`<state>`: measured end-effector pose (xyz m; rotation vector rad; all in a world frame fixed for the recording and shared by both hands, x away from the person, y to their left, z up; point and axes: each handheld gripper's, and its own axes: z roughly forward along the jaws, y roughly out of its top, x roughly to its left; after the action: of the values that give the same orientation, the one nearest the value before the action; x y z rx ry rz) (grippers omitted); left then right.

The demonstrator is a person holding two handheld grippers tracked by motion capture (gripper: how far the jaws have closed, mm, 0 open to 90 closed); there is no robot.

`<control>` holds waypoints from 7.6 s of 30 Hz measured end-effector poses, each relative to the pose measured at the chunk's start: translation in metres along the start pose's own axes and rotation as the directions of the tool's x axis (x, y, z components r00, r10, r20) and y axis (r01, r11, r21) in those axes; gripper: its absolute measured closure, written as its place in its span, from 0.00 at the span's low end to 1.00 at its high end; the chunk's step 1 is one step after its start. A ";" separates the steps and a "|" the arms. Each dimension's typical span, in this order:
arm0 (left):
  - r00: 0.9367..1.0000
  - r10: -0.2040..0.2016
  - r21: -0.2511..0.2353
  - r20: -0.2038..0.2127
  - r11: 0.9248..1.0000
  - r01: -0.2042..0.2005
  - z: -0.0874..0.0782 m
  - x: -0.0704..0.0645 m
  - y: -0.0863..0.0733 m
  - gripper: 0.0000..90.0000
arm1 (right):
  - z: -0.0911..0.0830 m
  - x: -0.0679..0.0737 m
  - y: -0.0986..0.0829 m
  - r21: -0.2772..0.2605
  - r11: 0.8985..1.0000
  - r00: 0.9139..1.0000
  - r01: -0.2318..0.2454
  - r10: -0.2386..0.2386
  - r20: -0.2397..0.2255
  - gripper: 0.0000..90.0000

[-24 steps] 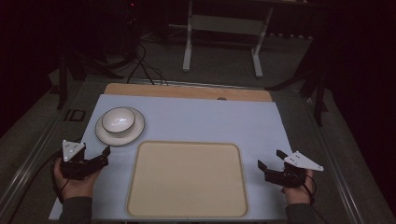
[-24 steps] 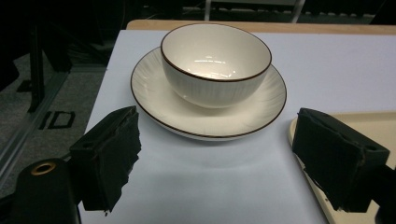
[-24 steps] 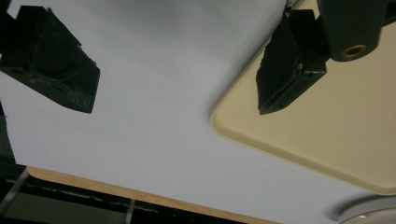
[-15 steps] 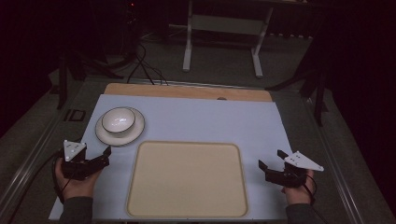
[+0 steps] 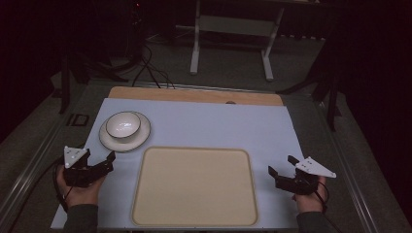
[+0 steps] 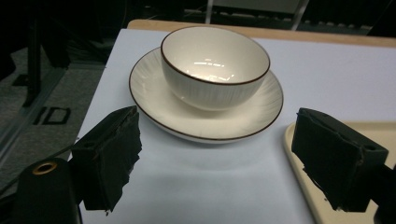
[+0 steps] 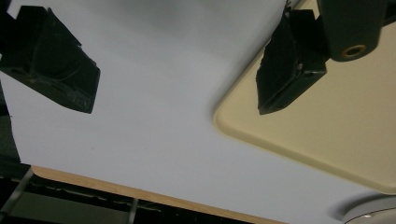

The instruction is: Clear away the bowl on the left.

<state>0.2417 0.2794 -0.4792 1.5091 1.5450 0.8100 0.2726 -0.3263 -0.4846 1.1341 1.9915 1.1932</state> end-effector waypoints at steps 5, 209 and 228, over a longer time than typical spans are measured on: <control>1.000 -0.014 -0.019 -0.011 1.000 0.014 -0.002 0.001 0.005 0.18 | 0.000 0.001 0.000 0.001 1.000 1.000 0.009 -0.009 -0.001 0.15; 0.947 -0.296 0.161 0.127 0.948 0.275 0.101 0.020 0.061 0.90 | -0.003 0.003 0.003 -0.037 0.999 1.000 0.029 -0.029 0.003 0.15; 0.945 -0.261 0.135 0.198 0.962 0.237 0.085 0.000 0.065 0.90 | -0.004 0.003 0.003 -0.040 0.999 1.000 0.028 -0.028 0.004 0.15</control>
<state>0.3472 0.2762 -0.4618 1.3900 1.5967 0.4090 0.2695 -0.3246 -0.4806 1.0846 1.9655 1.2107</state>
